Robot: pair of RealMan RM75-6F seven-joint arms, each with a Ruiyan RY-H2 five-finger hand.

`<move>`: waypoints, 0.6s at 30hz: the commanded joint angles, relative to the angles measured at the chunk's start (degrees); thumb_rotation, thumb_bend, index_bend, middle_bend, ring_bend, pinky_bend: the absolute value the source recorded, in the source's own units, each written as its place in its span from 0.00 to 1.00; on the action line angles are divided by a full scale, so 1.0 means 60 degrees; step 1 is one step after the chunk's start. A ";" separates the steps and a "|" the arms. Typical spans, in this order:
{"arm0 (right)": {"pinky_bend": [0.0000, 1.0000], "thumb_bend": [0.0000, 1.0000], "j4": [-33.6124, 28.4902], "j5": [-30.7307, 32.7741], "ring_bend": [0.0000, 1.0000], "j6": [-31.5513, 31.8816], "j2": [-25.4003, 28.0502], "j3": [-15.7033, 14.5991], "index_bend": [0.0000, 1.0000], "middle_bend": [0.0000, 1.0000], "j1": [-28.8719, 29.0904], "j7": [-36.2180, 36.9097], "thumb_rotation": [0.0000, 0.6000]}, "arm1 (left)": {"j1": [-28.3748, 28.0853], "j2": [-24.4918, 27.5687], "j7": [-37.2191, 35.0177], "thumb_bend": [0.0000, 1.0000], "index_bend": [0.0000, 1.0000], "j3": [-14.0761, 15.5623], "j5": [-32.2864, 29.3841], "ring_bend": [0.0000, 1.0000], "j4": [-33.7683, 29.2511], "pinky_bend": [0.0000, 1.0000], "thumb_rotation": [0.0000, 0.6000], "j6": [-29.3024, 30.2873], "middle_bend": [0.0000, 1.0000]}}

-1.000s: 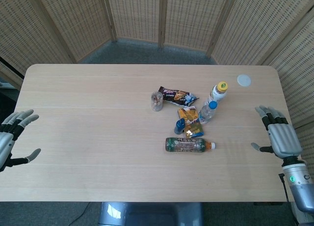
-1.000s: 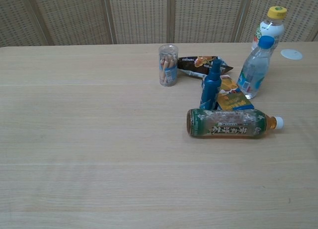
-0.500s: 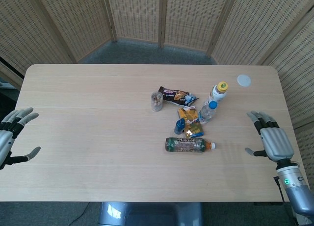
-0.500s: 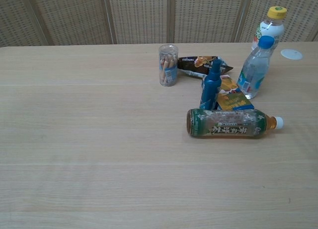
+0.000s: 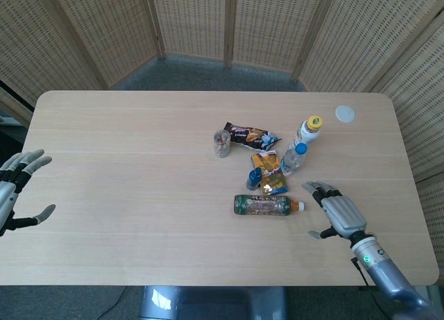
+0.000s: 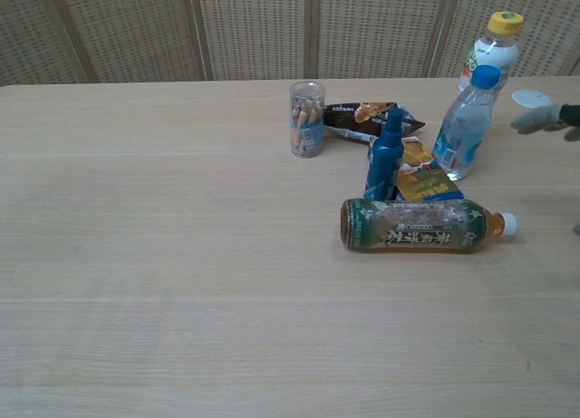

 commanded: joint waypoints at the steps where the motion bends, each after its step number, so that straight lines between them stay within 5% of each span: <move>1: 0.00 0.10 0.0200 0.0085 0.00 -0.0331 -0.0344 -0.0028 0.00 0.00 0.0270 -0.0078 1.00 | -0.0024 0.0012 0.0003 0.33 0.13 -0.0020 -0.0011 0.00 0.0000 0.00 1.00 -0.0021 0.06; 18: 0.00 0.09 0.1431 0.0774 0.00 -0.1213 -0.2008 0.0315 0.00 0.00 0.1240 0.0166 1.00 | 0.0001 0.0020 -0.0135 0.33 0.13 -0.0065 -0.0142 0.00 0.0166 0.00 1.00 0.0006 0.06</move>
